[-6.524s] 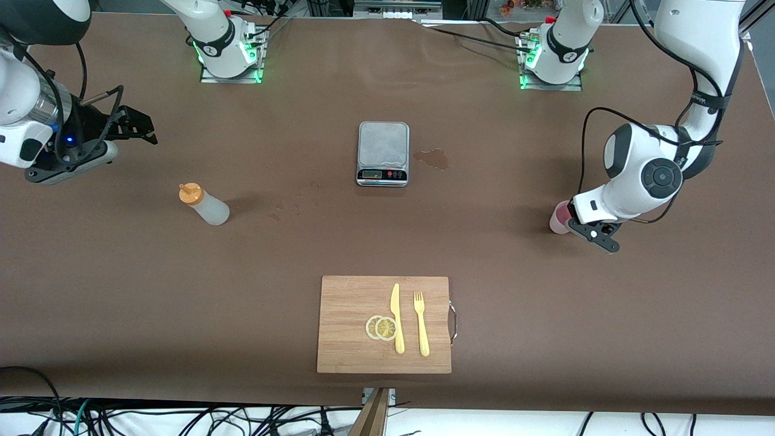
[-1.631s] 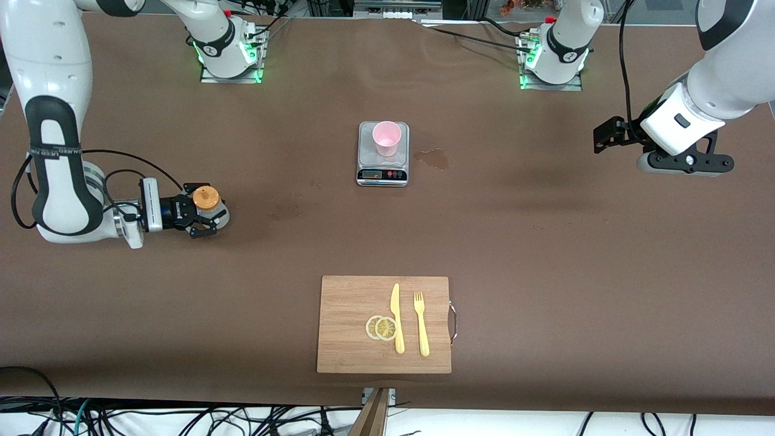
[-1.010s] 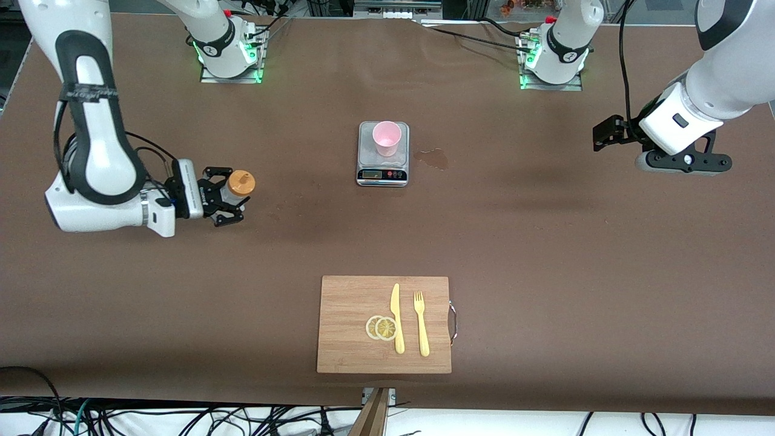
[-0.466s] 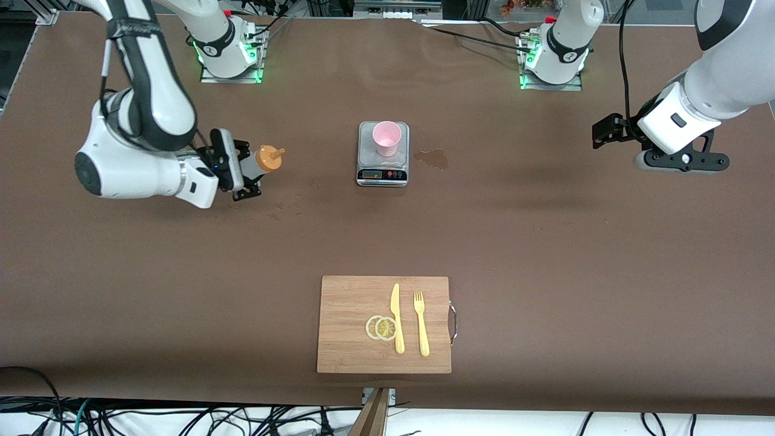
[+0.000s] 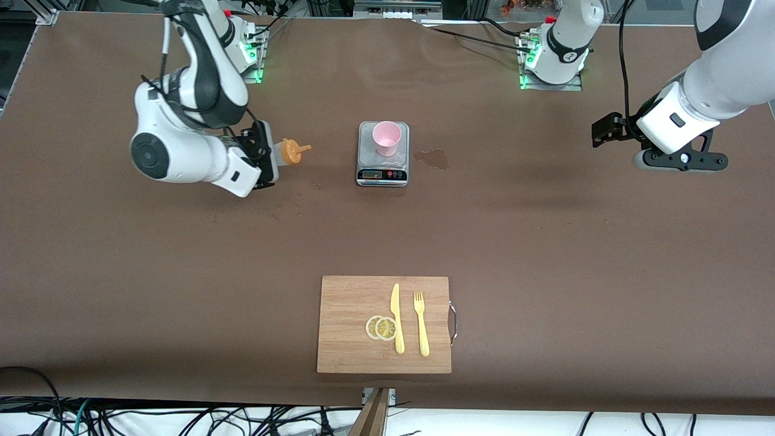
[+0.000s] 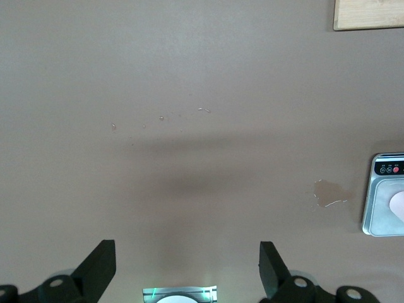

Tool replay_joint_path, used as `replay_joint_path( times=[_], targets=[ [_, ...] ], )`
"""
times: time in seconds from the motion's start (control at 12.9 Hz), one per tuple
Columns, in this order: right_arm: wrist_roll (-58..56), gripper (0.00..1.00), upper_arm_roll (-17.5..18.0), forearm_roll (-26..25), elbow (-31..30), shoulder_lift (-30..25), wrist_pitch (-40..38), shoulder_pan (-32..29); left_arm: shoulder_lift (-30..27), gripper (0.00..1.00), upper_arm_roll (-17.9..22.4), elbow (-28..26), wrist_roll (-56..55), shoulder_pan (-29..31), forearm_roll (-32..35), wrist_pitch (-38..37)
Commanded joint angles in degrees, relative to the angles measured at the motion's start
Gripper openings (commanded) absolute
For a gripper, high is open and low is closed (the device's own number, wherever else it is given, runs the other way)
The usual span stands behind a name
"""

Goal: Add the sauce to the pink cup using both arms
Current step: 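Tilt the bottle nozzle over the pink cup with the right gripper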

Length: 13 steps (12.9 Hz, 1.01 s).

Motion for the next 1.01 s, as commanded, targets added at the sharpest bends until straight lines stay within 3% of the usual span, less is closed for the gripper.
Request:
replay_joint_path(
  times=[0.0,0.47,0.93],
  targets=[
    [6.12,0.04,0.4,-1.83,-1.68,-1.83,0.92,3.11,-0.71,1.0,0.14,0.38,-0.26,-0.29,-1.11,-1.45],
    [21.15,0.04,0.4,-5.08,-1.42,-1.04,2.32,12.43,-0.54,1.0,0.32,0.38,0.27,-0.03,-0.49,-1.28],
    [26.53,0.05,0.48,-6.22,-2.38,-0.51,2.59,16.92,-0.54,1.0,0.32,0.38,0.09,0.06,-0.49,-1.37]
  ],
)
